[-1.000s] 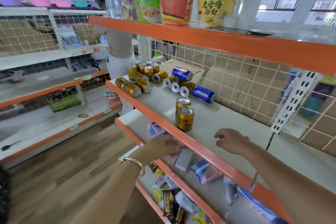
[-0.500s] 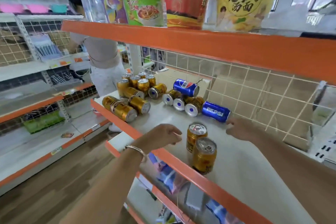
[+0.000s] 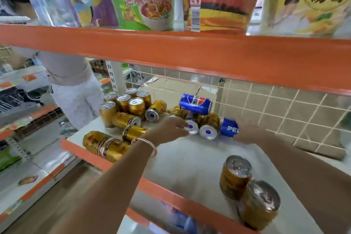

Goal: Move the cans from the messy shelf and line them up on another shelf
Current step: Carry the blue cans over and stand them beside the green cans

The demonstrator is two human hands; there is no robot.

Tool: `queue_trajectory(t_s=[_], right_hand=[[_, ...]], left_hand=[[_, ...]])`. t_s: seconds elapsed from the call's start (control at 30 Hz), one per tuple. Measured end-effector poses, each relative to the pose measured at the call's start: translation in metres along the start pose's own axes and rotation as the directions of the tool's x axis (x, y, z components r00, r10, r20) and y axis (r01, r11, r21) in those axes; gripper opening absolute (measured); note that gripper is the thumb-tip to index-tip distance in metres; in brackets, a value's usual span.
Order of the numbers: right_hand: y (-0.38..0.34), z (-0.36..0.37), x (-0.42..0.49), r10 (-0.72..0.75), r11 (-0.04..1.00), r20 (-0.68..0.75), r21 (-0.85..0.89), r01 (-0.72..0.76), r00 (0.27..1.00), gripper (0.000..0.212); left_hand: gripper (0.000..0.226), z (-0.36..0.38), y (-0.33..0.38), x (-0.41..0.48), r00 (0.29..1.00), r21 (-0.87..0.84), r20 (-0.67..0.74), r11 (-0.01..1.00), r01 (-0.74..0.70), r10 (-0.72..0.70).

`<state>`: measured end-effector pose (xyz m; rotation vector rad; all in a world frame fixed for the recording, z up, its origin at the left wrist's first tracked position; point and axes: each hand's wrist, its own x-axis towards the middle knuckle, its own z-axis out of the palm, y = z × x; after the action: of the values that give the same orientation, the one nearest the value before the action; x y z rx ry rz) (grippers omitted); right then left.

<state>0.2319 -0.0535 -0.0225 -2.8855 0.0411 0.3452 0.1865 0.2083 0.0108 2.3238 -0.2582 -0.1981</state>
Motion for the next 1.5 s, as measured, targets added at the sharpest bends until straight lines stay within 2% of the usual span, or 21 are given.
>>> queue_trajectory(t_s=[0.03,0.1,0.13,0.23,0.37,0.4,0.47,0.53,0.57,0.67,0.77,0.87,0.93,1.03,1.13,1.2,1.27,1.4,1.5], right_hand=[[-0.003,-0.001,0.002,0.053,0.996,0.011,-0.070,-0.052,0.999,0.059],[-0.002,0.002,0.010,0.065,0.984,-0.037,-0.163,-0.071,0.997,0.048],[0.000,0.003,0.015,0.069,0.977,-0.065,-0.197,-0.081,0.995,0.049],[0.002,0.002,0.014,0.082,0.961,-0.075,-0.256,-0.099,0.994,0.071],[0.019,0.001,0.006,0.098,0.995,0.006,-0.032,-0.097,0.995,0.088],[0.024,0.003,0.004,0.099,0.994,-0.005,0.046,-0.099,0.995,0.088],[0.027,0.007,-0.004,0.091,0.985,-0.097,0.156,-0.075,0.991,0.071],[0.031,0.012,-0.011,0.106,0.976,-0.153,0.204,-0.074,0.983,0.056],[0.032,0.014,-0.014,0.130,0.969,-0.136,0.227,-0.097,0.982,0.052],[0.037,0.014,-0.023,0.177,0.943,-0.074,0.297,-0.148,0.981,0.055],[0.040,0.010,-0.030,0.199,0.934,-0.015,0.306,-0.185,0.980,0.055],[0.042,0.010,-0.039,0.204,0.934,-0.015,0.301,-0.190,0.979,0.063],[0.043,0.015,-0.044,0.205,0.921,-0.024,0.344,-0.184,0.979,0.071],[0.041,0.026,-0.050,0.173,0.893,-0.012,0.423,-0.152,0.985,0.080],[0.042,0.032,-0.054,0.185,0.870,-0.044,0.471,-0.143,0.982,0.074],[0.043,0.031,-0.058,0.228,0.868,-0.044,0.462,-0.183,0.973,0.069],[0.043,0.028,-0.062,0.265,0.856,-0.052,0.473,-0.210,0.963,0.067],[0.037,0.015,-0.070,0.337,0.830,-0.196,0.524,-0.192,0.921,0.050],[0.032,0.002,-0.074,0.384,0.845,-0.249,0.483,-0.230,0.889,0.042]], left_hand=[[0.034,-0.008,-0.002,0.008,1.000,0.024,0.006,1.000,-0.020,0.020],[0.037,-0.021,-0.006,0.023,0.998,0.057,0.015,0.997,-0.056,0.055],[0.037,-0.027,-0.007,0.032,0.997,0.062,0.003,0.995,-0.076,0.076],[0.043,-0.038,-0.006,0.054,0.990,0.056,-0.058,0.990,-0.128,0.131],[0.038,-0.035,0.004,0.080,0.963,0.114,-0.059,0.960,-0.254,0.262],[0.038,-0.032,0.007,0.087,0.956,0.145,-0.059,0.950,-0.276,0.287],[0.048,-0.025,0.012,0.103,0.955,0.228,-0.086,0.939,-0.259,0.285],[0.061,-0.017,0.010,0.114,0.961,0.384,-0.056,0.894,-0.230,0.271],[0.064,-0.013,0.007,0.118,0.961,0.460,-0.013,0.855,-0.241,0.278],[0.076,-0.003,-0.004,0.126,0.957,0.635,0.040,0.732,-0.247,0.288],[0.078,-0.003,-0.007,0.134,0.951,0.695,-0.046,0.694,-0.189,0.305],[0.078,-0.003,-0.007,0.138,0.964,0.691,-0.043,0.705,-0.160,0.262],[0.075,-0.003,-0.011,0.139,0.974,0.644,-0.037,0.751,-0.148,0.224],[0.070,-0.006,-0.016,0.139,0.987,0.457,-0.025,0.880,-0.128,0.157],[0.071,-0.010,-0.021,0.138,0.997,0.272,0.000,0.959,-0.075,0.078],[0.072,-0.012,-0.027,0.136,0.999,0.080,0.029,0.997,-0.020,0.017],[0.070,-0.012,-0.032,0.131,0.999,-0.111,0.049,0.994,0.018,-0.012],[0.063,-0.006,-0.031,0.122,0.998,-0.321,0.055,0.946,0.044,-0.027],[0.046,-0.003,-0.017,0.112,0.982,-0.523,0.176,0.840,0.147,-0.062]])
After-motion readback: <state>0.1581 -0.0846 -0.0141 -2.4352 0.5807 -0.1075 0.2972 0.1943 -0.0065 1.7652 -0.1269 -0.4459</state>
